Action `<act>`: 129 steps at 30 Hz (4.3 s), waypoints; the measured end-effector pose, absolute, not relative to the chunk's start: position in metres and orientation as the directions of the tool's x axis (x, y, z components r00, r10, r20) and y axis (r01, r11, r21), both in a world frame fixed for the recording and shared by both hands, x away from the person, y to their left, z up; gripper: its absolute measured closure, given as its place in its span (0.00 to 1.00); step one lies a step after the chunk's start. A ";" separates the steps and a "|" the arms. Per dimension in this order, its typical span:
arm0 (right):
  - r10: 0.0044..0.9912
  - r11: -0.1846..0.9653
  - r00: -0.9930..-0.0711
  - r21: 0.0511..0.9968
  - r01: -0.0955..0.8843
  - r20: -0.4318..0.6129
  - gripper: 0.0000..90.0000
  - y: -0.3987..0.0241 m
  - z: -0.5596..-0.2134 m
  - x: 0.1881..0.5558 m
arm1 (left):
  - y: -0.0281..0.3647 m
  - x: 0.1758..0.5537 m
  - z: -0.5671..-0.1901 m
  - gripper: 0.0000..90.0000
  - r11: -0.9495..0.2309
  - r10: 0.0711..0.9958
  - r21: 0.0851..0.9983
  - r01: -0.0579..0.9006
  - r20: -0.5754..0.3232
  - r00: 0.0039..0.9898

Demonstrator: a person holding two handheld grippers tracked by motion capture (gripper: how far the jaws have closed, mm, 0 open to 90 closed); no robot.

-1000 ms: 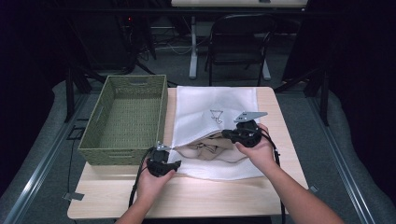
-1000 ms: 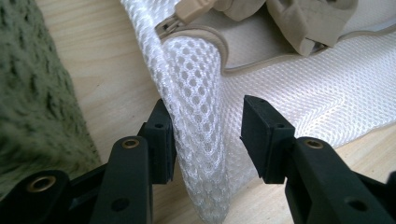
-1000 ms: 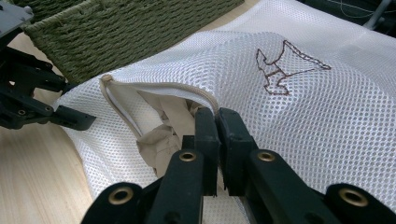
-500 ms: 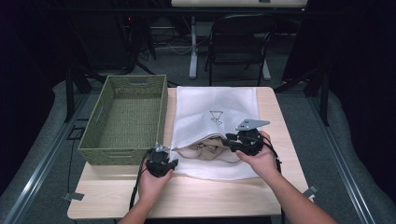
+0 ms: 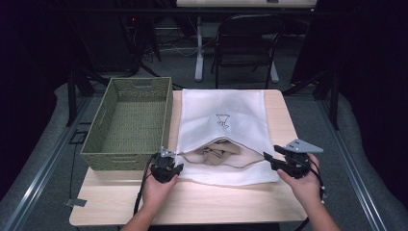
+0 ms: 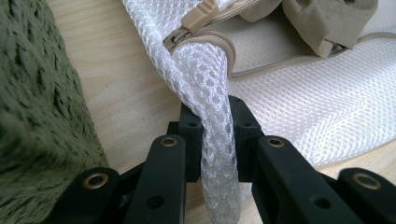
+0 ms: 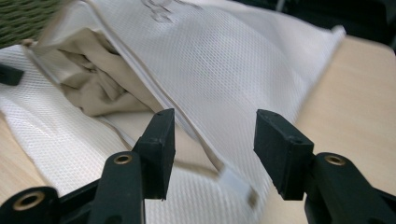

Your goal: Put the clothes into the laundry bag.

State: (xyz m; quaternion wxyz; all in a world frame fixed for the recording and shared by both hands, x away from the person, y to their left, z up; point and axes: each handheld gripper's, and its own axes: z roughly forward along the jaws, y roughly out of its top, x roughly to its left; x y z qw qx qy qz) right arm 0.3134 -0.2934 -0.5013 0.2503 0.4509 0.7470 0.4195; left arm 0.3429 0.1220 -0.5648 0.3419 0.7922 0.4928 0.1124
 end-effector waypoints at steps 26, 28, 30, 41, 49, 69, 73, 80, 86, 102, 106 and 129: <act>0.885 0.132 -0.400 0.695 0.706 0.238 0.43 -0.314 -0.560 0.325 | 0.124 0.345 -0.566 0.86 -0.279 0.852 0.651 0.706 -0.170 0.494; 0.880 0.136 -0.405 0.686 0.715 0.247 0.43 -0.312 -0.563 0.326 | 0.124 0.345 -0.566 0.86 -0.279 0.852 0.651 0.706 -0.171 0.494; 0.877 0.143 -0.410 0.679 0.720 0.250 0.43 -0.311 -0.565 0.327 | 0.124 0.345 -0.566 0.86 -0.279 0.853 0.652 0.706 -0.170 0.494; 0.870 0.160 -0.425 0.672 0.724 0.251 0.63 -0.308 -0.564 0.326 | 0.124 0.344 -0.567 0.86 -0.278 0.854 0.653 0.705 -0.167 0.492; 0.865 0.172 -0.438 0.676 0.716 0.244 0.77 -0.306 -0.563 0.326 | 0.124 0.345 -0.567 0.87 -0.275 0.852 0.653 0.706 -0.175 0.494; 0.861 0.238 -0.477 0.689 0.685 0.176 0.88 -0.299 -0.560 0.326 | 0.125 0.345 -0.567 0.88 -0.274 0.852 0.652 0.707 -0.176 0.492; 0.861 0.244 -0.479 0.688 0.684 0.170 0.88 -0.299 -0.560 0.326 | 0.124 0.345 -0.567 0.90 -0.273 0.855 0.650 0.709 -0.175 0.489; 0.861 0.250 -0.481 0.687 0.683 0.165 0.88 -0.299 -0.559 0.326 | 0.123 0.345 -0.565 0.92 -0.265 0.853 0.646 0.716 -0.189 0.486; 0.862 0.274 -0.486 0.677 0.683 0.142 0.89 -0.296 -0.552 0.328 | 0.121 0.344 -0.559 0.93 -0.272 0.848 0.643 0.715 -0.190 0.494; 0.818 0.429 -0.573 0.600 0.675 0.060 0.90 -0.286 -0.528 0.341 | 0.115 0.353 -0.542 0.93 -0.350 0.826 0.589 0.729 -0.173 0.537; 0.801 0.472 -0.597 0.577 0.666 0.034 0.90 -0.282 -0.526 0.342 | 0.113 0.356 -0.537 0.92 -0.371 0.822 0.568 0.735 -0.166 0.544; 0.801 0.468 -0.595 0.546 0.695 0.070 0.90 -0.289 -0.493 0.355 | 0.111 0.370 -0.499 0.93 -0.434 0.809 0.509 0.743 -0.142 0.570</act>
